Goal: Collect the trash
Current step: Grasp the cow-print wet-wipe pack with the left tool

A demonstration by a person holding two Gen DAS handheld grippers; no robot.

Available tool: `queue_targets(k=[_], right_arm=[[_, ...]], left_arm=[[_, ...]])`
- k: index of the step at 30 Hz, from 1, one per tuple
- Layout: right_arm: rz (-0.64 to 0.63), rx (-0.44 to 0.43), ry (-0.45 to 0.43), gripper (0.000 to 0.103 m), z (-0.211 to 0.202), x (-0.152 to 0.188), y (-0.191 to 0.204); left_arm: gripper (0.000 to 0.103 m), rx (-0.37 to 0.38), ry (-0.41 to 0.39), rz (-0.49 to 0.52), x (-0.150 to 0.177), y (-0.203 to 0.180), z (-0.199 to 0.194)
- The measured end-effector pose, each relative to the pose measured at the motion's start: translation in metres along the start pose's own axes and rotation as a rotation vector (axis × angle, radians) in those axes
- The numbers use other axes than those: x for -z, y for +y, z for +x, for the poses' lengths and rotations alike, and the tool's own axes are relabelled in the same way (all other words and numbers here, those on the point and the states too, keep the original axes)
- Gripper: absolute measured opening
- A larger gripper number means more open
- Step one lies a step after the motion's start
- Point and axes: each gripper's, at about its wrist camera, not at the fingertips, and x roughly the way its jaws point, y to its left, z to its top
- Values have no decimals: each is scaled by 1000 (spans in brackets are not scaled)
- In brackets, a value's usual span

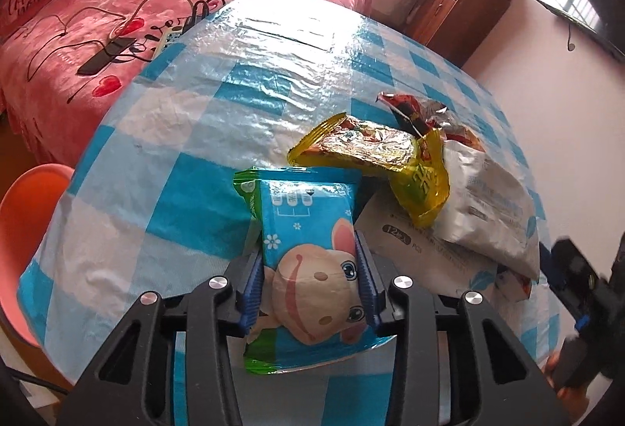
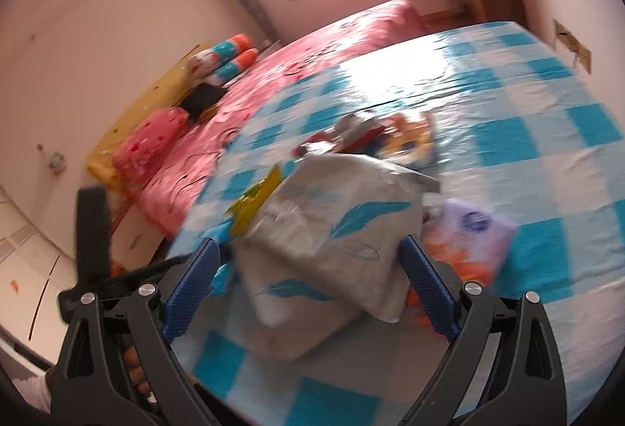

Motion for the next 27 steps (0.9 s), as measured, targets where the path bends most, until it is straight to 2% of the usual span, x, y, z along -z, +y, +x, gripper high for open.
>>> queue_targets(k=[2, 3, 5, 10, 14, 15, 16, 17, 18, 20, 27], right_arm=[[-23, -24, 8, 94, 6, 0, 7], [-74, -70, 24, 94, 15, -1, 22], [-84, -84, 32, 94, 20, 3, 29], [-149, -190, 97, 93, 48, -1, 48], [-186, -220, 102, 93, 56, -7, 53], [-221, -227, 76, 93, 53, -16, 55], [-267, -198, 4, 93, 52, -25, 56], [-265, -200, 12, 93, 55, -22, 56], [-314, -135, -47, 93, 54, -33, 55], [-351, -78, -71, 94, 63, -41, 48], [-420, 27, -56, 94, 112, -69, 45]], left_arm=[[42, 5, -3, -3, -4, -2, 3], [42, 8, -4, -4, -6, -3, 5], [41, 13, -10, -8, -12, -5, 10], [41, 35, -22, -24, -25, -6, 20], [40, 41, -29, -22, -27, -4, 21], [40, 41, -29, -20, -27, -4, 20], [40, 41, -29, -18, -27, -3, 20], [40, 43, -28, -17, -26, -3, 19], [40, 46, -26, -18, -27, -2, 19], [40, 51, -23, -19, -26, 0, 18], [39, 60, -19, -30, -28, 12, 14]])
